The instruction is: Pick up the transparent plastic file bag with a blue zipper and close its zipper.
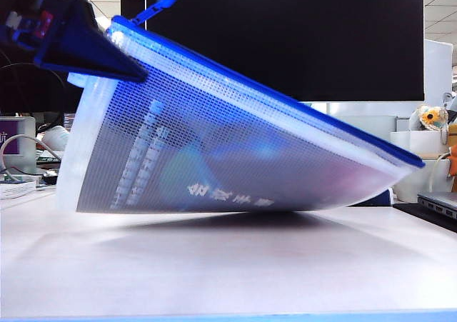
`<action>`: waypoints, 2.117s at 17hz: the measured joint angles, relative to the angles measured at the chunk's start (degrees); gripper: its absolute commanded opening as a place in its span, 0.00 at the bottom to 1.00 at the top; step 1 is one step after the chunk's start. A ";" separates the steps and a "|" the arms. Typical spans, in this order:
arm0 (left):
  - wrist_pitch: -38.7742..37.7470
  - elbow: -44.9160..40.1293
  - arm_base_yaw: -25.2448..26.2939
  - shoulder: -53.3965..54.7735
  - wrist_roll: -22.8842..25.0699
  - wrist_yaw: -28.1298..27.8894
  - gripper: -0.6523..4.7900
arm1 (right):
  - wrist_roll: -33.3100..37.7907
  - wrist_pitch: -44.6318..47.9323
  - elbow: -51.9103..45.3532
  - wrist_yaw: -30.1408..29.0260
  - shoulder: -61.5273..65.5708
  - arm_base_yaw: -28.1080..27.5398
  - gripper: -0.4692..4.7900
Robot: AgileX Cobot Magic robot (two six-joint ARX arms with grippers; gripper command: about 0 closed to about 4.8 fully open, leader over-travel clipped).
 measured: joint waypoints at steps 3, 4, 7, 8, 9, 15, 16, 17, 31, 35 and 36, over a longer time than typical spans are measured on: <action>-0.17 0.00 0.00 -3.39 -0.63 0.04 0.11 | -0.59 -1.95 0.00 5.84 0.00 -0.90 0.08; -0.26 0.00 0.22 -4.81 -0.81 0.00 0.11 | -0.63 -2.93 0.02 7.17 0.20 -1.64 0.08; -0.66 0.00 1.18 -7.63 -1.57 -0.04 0.11 | -0.68 -5.88 0.00 12.13 1.86 -4.35 0.08; -1.36 0.00 1.46 -7.93 -1.75 -0.02 0.11 | -0.72 -6.38 0.00 13.18 1.99 -5.07 0.08; -2.25 0.00 2.16 -8.33 -1.77 0.04 0.11 | -1.09 -7.43 -0.09 14.69 2.19 -6.58 0.08; -6.21 0.00 3.17 -9.14 -1.97 -1.16 0.11 | -0.70 -10.54 -10.03 23.54 2.45 -23.19 0.08; -6.29 0.00 3.17 -9.14 -1.97 -1.31 0.11 | -0.61 -10.82 -11.72 24.06 2.49 -25.27 0.08; -6.43 0.00 3.17 -9.14 -1.97 -1.31 0.11 | -0.59 -10.80 -11.85 24.59 2.47 -25.97 0.08; -6.25 0.00 3.21 -9.27 -4.13 -5.46 1.00 | 0.63 -5.66 -11.87 8.24 2.45 -30.23 0.63; -4.63 0.00 3.21 -9.31 -6.95 -4.09 1.00 | 1.03 -4.55 -11.87 -5.95 2.45 -30.25 0.63; -4.59 0.00 3.21 -9.33 -7.85 -4.17 1.00 | 1.07 -5.44 -11.85 -2.82 2.45 -30.23 0.63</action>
